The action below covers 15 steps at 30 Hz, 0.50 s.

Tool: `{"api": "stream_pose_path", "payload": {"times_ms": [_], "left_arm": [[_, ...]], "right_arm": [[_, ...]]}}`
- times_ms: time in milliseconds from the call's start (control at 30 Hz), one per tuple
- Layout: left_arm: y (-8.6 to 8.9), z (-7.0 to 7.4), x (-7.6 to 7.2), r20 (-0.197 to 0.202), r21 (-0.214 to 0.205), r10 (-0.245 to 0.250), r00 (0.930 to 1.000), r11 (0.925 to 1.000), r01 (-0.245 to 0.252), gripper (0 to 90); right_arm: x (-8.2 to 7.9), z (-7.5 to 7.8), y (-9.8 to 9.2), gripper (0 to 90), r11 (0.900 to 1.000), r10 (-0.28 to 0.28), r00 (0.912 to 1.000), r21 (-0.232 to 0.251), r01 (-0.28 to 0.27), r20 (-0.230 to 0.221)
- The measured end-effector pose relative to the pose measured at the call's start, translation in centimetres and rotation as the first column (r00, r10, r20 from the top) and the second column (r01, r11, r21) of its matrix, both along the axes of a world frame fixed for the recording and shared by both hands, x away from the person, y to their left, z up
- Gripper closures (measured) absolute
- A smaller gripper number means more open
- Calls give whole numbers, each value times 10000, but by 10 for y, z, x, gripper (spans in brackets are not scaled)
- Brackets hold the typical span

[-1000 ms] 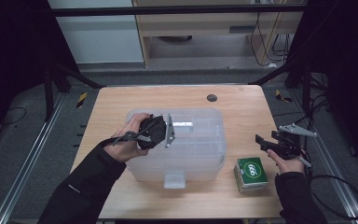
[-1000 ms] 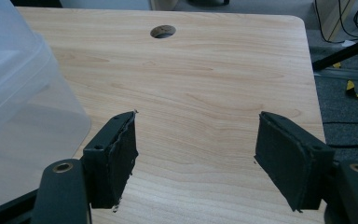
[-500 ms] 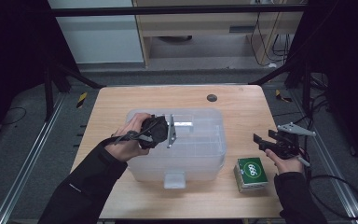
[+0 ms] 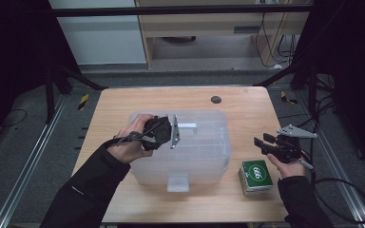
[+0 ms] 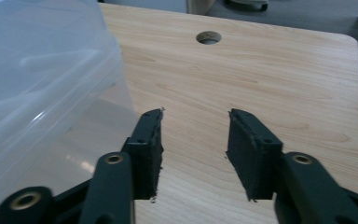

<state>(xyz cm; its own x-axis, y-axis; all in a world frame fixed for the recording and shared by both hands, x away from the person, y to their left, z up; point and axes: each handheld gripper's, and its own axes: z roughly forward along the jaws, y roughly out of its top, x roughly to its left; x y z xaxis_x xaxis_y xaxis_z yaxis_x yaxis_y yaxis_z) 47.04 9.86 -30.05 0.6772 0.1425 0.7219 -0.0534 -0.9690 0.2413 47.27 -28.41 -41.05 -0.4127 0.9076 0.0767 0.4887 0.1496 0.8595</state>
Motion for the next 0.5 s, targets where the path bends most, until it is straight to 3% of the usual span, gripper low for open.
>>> {"api": "stream_pose_path", "payload": {"times_ms": [300, 500], "left_arm": [[0, 2, 2, -79, -111, 67, 9999, 9999, -68, 709], [0, 4, 3, 64, -149, 139, 9999, 9998, -138, 708]], "right_arm": [[-4, 5, 5, 767, 9976, 690, 9975, 7, -690, -164], [-9, 6, 11, 816, 9936, 1128, 9933, 21, -1128, -261]]}}
